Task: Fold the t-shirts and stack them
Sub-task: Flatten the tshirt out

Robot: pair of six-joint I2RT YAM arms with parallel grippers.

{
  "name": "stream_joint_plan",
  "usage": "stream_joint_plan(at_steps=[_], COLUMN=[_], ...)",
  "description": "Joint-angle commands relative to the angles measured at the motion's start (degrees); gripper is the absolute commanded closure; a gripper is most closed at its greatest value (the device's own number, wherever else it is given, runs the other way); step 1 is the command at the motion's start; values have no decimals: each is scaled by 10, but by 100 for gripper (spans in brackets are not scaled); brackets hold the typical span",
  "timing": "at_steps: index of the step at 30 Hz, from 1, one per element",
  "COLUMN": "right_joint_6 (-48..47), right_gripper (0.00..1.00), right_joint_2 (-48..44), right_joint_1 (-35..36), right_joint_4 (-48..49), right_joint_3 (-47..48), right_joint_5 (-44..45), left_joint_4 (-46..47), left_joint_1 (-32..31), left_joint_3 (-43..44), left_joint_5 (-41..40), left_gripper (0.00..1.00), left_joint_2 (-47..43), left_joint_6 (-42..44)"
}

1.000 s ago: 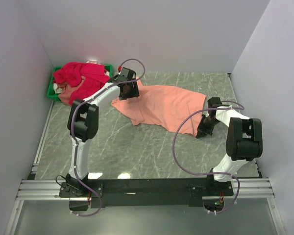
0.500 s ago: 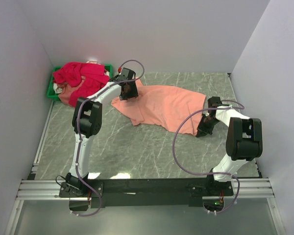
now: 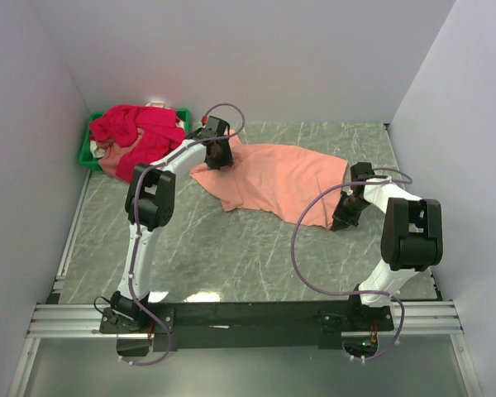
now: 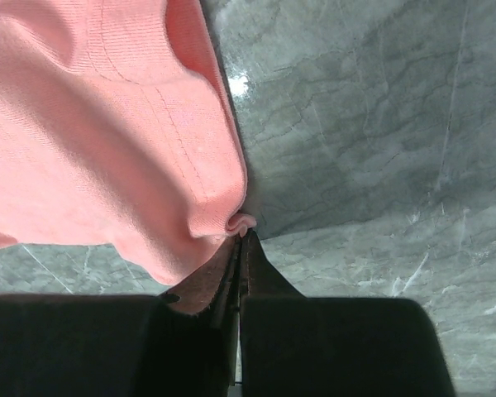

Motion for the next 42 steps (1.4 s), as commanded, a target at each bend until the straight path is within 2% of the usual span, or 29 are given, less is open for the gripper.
stream_joint_plan(at_steps=[1,2,4,8,10,12,13,15,17,20,25,27,31,34,39,42], right_joint_6=[-4,-4,-4,-1,-2,-1,-1,-1,-3,-5,-9,-8,-5,-5,-5,-5], right_gripper=[100,100,100,100,100,100,100,100,100,100,100,100,100,100,100,100], right_joint_2=[2,2,-2,-7,-12,-14,-15,-15,-12,-8,4,7,8,11,15,16], right_joint_1=[1,1,1,-1,-3,-4,-5,-8,-8,-9,-9,-9,-9,-9,-9,-8], right_joint_4=[8,7,5,-5,-11,-21,-27,-34,-41,-48,-54,-53,-46,-44,-40,-38], right_joint_3=[24,24,26,37,52,70,76,94,110,124,131,130,123,121,119,118], right_joint_5=[5,6,9,6,6,9,13,15,15,15,9,2,-10,-13,-26,-30], left_joint_4=[-3,-4,-7,3,12,31,60,95,130,147,139,121,94,69,42,36], left_joint_1=[-2,-2,-2,2,5,11,13,20,25,31,33,34,34,34,32,27], left_joint_3=[18,18,17,-4,-18,-64,-114,-171,-250,-343,-464,-487,-546,-572,-584,-573], left_joint_5=[17,17,13,6,8,11,15,24,23,27,14,1,-36,-60,-89,-92], left_gripper=[57,69,76,73,76,81,84,86,88,89,84,82,60,50,46,46], left_joint_2=[18,17,6,-31,-66,-101,-145,-192,-279,-333,-422,-451,-498,-534,-584,-581], left_joint_6=[2,3,4,7,6,-1,-10,-24,-39,-54,-65,-69,-86,-105,-111,-104])
